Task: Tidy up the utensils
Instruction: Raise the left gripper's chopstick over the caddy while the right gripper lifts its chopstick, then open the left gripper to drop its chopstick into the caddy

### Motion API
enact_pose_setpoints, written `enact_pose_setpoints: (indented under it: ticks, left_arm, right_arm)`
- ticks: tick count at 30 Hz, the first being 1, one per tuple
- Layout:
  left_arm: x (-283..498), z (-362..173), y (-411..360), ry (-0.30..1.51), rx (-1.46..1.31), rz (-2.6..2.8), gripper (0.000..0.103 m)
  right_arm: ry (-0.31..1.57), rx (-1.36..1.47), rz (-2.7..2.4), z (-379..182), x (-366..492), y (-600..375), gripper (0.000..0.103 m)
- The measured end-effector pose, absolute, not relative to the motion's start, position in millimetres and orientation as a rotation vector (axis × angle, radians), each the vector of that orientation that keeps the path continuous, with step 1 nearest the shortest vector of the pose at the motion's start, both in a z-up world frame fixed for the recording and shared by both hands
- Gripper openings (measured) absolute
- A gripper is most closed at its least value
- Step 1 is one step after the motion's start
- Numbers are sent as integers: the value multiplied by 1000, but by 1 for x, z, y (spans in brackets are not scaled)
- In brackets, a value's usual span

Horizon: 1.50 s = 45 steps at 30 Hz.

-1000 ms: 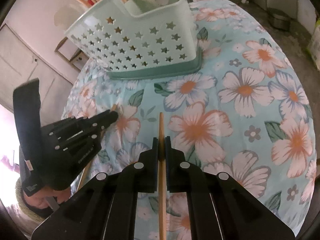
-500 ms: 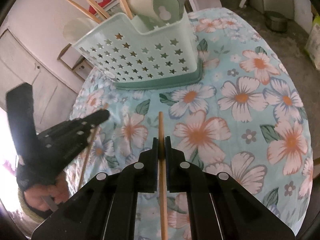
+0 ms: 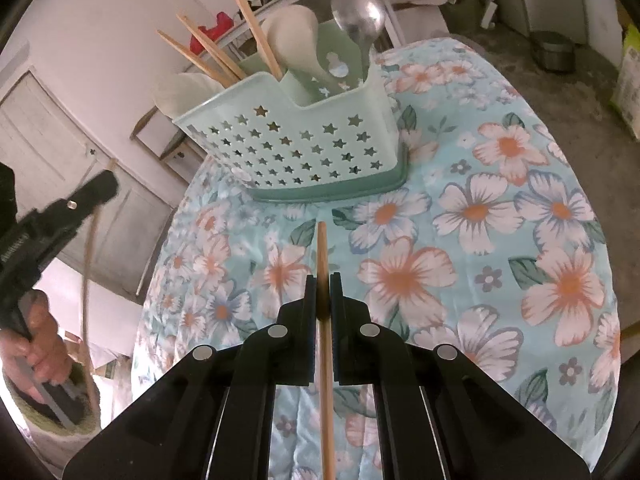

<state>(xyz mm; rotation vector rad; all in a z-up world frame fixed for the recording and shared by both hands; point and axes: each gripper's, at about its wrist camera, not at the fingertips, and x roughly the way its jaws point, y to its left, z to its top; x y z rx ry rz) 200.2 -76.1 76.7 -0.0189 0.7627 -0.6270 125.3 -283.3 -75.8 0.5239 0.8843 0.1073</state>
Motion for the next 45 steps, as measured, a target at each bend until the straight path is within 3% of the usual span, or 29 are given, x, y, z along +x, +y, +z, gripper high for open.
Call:
enact_pose_setpoints:
  ticks: [12,20,25,31,38,45]
  left_arm:
    - [206,131,-82,614,-85,-638,6]
    - [264,55,-95,854,-106,-544,6]
    - [264,41,-88,884,-136,-533,6]
    - [240,106,-87,705,-166,-625,6]
    - [213,215,-81,290,-240,-703,6]
    - [248,230,-97,164,-327,-694,6]
  right_arm:
    - [873,557,122,-80,121,-293,5]
    - [868,571,104,-80,120,-301,5]
    - [872,573,100,-82,121,-302,5]
    - [888,571,97,-85,126,-300,5]
    - [895,562,90,-85,129,-297,5]
    - [897,551,88,-83,131,-294,5]
